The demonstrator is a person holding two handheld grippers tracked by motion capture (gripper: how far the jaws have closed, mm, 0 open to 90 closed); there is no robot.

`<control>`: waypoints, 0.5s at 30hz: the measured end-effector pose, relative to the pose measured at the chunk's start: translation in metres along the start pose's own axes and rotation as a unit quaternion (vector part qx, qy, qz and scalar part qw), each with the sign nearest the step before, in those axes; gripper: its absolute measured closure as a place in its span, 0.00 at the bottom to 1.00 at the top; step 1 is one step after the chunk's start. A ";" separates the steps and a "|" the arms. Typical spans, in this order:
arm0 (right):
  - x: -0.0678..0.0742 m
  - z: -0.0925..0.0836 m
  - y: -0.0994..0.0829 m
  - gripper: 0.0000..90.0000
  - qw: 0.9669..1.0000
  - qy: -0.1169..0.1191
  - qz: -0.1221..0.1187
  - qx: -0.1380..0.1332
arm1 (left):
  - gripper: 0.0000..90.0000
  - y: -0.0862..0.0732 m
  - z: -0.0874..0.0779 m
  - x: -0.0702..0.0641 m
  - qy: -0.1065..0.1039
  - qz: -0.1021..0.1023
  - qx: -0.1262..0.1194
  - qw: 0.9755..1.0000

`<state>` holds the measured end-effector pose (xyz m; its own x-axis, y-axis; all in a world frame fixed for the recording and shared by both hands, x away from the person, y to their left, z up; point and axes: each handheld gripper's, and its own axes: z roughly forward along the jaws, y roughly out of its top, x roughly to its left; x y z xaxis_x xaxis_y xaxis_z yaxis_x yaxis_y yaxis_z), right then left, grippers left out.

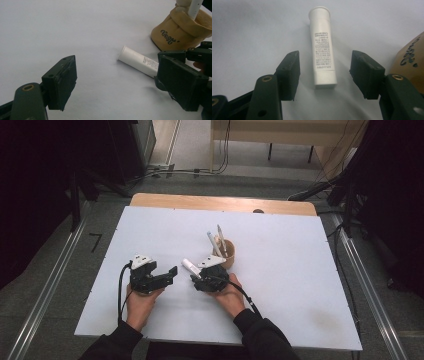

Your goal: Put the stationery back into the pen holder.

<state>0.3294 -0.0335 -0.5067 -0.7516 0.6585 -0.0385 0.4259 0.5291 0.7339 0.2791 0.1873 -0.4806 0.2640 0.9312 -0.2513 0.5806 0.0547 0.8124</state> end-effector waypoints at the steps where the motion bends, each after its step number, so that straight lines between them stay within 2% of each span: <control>1: 0.000 0.001 0.000 0.46 1.000 0.000 0.000 0.001 | 0.18 0.000 0.000 0.000 0.000 0.000 0.000 1.000; 15: 0.000 0.004 -0.001 0.53 1.000 -0.001 -0.004 0.004 | 0.18 0.000 0.000 -0.001 -0.001 0.002 0.002 1.000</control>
<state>0.3306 -0.0317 -0.5095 -0.7539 0.6554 -0.0457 0.4242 0.5387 0.7279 0.2791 0.1867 -0.4807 0.2684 0.9305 -0.2493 0.5826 0.0493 0.8113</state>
